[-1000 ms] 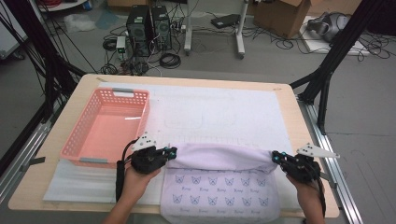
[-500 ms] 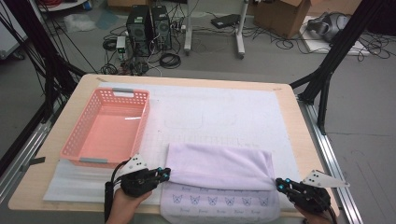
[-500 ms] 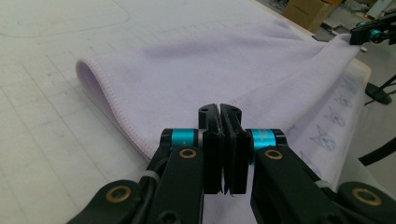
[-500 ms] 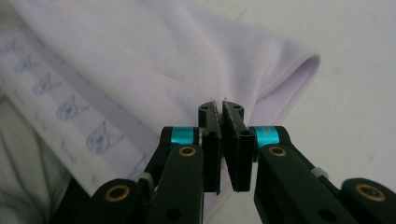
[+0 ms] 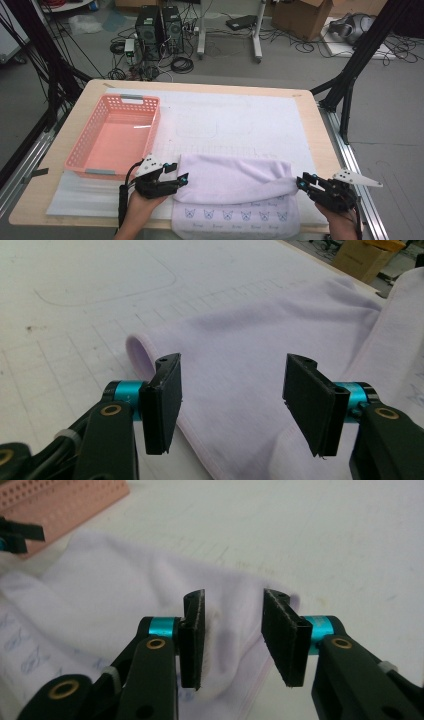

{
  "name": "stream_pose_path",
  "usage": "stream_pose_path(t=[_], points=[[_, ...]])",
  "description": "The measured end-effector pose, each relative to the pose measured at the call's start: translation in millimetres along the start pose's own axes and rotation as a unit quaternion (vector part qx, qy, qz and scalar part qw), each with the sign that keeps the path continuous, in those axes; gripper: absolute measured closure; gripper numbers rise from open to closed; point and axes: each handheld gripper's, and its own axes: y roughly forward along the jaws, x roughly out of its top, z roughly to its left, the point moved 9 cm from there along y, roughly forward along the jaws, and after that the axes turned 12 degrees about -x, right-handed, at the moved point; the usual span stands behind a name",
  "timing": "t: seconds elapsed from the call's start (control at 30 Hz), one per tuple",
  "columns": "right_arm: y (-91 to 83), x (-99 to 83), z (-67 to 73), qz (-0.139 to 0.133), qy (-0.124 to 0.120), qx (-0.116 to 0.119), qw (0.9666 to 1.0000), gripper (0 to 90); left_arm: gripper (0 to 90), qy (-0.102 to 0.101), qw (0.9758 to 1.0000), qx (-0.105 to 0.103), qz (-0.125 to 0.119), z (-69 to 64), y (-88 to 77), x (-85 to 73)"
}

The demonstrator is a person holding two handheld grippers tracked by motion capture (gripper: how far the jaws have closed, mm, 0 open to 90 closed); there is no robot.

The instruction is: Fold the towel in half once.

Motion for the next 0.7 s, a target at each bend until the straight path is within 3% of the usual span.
stream_pose_path(t=[0.07,0.13,0.2,0.3,0.37,0.43,0.47,0.53,0.57,0.63,0.7], points=[[-4.7,6.3,-1.1,-0.01,0.002,0.005,0.9999,59.2,40.7,-0.004,1.0,0.0,-0.003,5.1,3.3,5.0],[-8.5,8.1,-3.5,-0.013,-0.007,-0.006,0.9999,59.2,40.7,-0.004,1.0,0.003,-0.003,9.6,6.4,7.2],[-4.7,2.8,-5.2,0.005,-0.007,-0.019,0.9998,60.9,40.7,-0.011,0.9999,0.009,0.001,15.0,9.2,5.8],[19.6,-14.3,-7.2,0.059,-0.015,-0.036,0.9975,61.9,40.8,-0.02,0.9997,0.014,0.005,19.9,13.3,2.0],[37.6,-22.8,-5.0,0.084,-0.01,-0.032,0.9959,61.5,40.9,-0.022,0.9996,0.016,0.008,20.2,14.8,-0.2],[52.2,-27.5,-2.8,0.096,-0.022,-0.035,0.9945,62.1,41.1,-0.022,0.9996,0.015,0.01,20.2,15.3,-2.0],[57.8,-28.5,-2.8,0.101,-0.026,-0.044,0.9936,65.7,41.1,-0.024,0.9995,0.017,0.011,20.4,15.5,-3.2],[65.9,-30.6,-6.8,0.112,-0.05,-0.07,0.99,82.4,41.1,-0.024,0.9994,0.017,0.015,21.5,15.5,-5.8],[67.4,-28.7,-7.6,0.107,-0.055,-0.074,0.9901,88.3,41.1,-0.027,0.9994,0.018,0.013,21.4,15.8,-6.5],[65.5,-22.7,-15.1,0.096,-0.083,-0.124,0.9842,88.4,41.1,-0.026,0.9993,0.02,0.018,21.9,15.1,-8.3],[65.7,-22.5,-17.3,0.095,-0.078,-0.131,0.9838,85.3,41.1,-0.026,0.9993,0.021,0.018,21.9,14.9,-9.1]])
